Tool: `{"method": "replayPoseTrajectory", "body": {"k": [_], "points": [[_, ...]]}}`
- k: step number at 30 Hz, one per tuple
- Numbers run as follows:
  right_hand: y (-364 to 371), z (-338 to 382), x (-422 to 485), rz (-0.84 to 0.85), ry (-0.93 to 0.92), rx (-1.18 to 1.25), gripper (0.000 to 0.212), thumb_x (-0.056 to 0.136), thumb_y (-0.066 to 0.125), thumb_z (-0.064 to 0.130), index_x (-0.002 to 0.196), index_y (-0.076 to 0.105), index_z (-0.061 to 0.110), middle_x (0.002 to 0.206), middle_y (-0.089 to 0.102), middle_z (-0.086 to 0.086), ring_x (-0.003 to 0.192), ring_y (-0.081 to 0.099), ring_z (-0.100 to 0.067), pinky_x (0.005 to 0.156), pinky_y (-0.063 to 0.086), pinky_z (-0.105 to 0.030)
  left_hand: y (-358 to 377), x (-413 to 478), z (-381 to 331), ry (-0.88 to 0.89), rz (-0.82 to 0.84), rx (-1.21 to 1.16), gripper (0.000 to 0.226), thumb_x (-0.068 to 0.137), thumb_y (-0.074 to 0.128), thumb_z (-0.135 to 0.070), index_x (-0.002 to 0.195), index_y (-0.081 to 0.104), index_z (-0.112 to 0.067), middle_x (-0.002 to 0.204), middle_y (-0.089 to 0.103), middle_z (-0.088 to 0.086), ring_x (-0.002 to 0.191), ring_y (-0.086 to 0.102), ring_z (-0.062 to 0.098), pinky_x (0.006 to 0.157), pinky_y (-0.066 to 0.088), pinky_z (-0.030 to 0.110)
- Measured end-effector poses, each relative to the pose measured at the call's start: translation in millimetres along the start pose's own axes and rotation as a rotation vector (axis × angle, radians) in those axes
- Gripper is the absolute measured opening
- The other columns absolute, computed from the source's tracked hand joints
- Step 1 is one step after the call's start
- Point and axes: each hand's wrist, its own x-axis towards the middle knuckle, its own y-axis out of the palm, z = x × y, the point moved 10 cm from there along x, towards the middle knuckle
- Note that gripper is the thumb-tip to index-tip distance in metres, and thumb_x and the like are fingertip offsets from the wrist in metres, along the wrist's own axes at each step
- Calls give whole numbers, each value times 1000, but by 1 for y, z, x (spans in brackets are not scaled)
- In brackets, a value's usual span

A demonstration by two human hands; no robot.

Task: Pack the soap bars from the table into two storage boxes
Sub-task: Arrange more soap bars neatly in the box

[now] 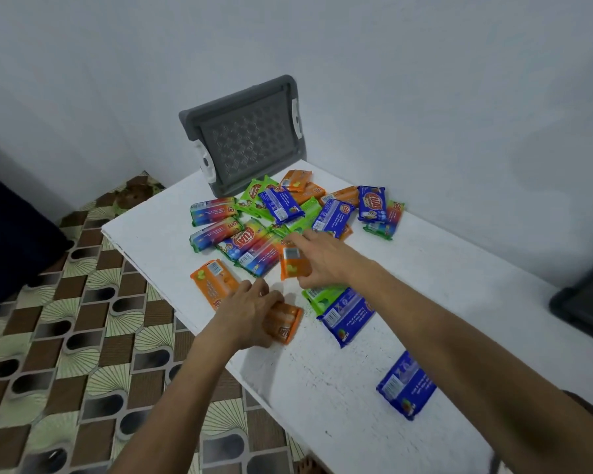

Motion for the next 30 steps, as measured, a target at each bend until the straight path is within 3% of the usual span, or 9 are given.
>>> {"method": "replayPoseTrajectory", "body": {"k": [4, 9, 13, 17, 21, 27, 30], "points": [[-31, -15, -36, -143, 76, 463, 71, 77, 76, 22, 132, 32, 25, 109, 56, 1, 96, 59, -16, 83, 54, -34, -8, -2, -12, 15, -60, -101, 75, 70, 67, -61, 132, 34, -36, 129, 42, -2, 110, 43, 17, 86, 46, 32], [-40, -46, -98, -320, 254, 1136, 67, 79, 70, -7, 127, 40, 27, 119, 56, -2, 105, 64, -21, 80, 60, -38, -45, -13, -21, 34, -275, -464, 69, 67, 70, -51, 123, 32, -33, 117, 54, -6, 98, 56, 12, 71, 55, 34], [-44, -65, -152, -470, 329, 1427, 45, 86, 62, -6, 112, 52, 29, 124, 57, -9, 107, 66, -26, 80, 59, -46, -78, -27, -43, 117, -385, -773, 80, 75, 76, -33, 134, 23, -43, 117, 48, -15, 97, 58, 5, 70, 57, 25], [-62, -73, -215, -606, 333, 1326, 52, 90, 58, -5, 119, 52, 38, 120, 60, -5, 105, 68, -24, 76, 60, -42, -102, -35, -76, 223, -424, -1072, 66, 80, 74, -11, 124, 35, -41, 115, 52, -23, 103, 61, 6, 72, 58, 25], [-68, -78, -282, -696, 369, 1167, 37, 91, 52, -8, 110, 66, 21, 113, 63, -7, 104, 68, -25, 74, 60, -40, -97, -34, -113, 272, -325, -1454, 62, 80, 64, 14, 116, 39, -29, 122, 56, -2, 108, 64, 21, 74, 59, 35], [-68, -81, -394, -892, 508, 1014, 29, 93, 56, -2, 100, 73, 21, 102, 70, 1, 83, 70, -14, 63, 59, -27, -86, -38, -183, 282, -192, -1654, 61, 79, 56, 19, 114, 44, -30, 118, 60, 3, 101, 67, 24, 69, 58, 32], [-60, -79, -446, -949, 560, 1036, 23, 92, 60, 1, 100, 73, 18, 100, 72, 2, 82, 70, -13, 62, 55, -23, -85, -43, -221, 362, -118, -1686, 47, 74, 54, 3, 111, 52, -26, 113, 63, 4, 98, 67, 24, 69, 58, 33]]}}
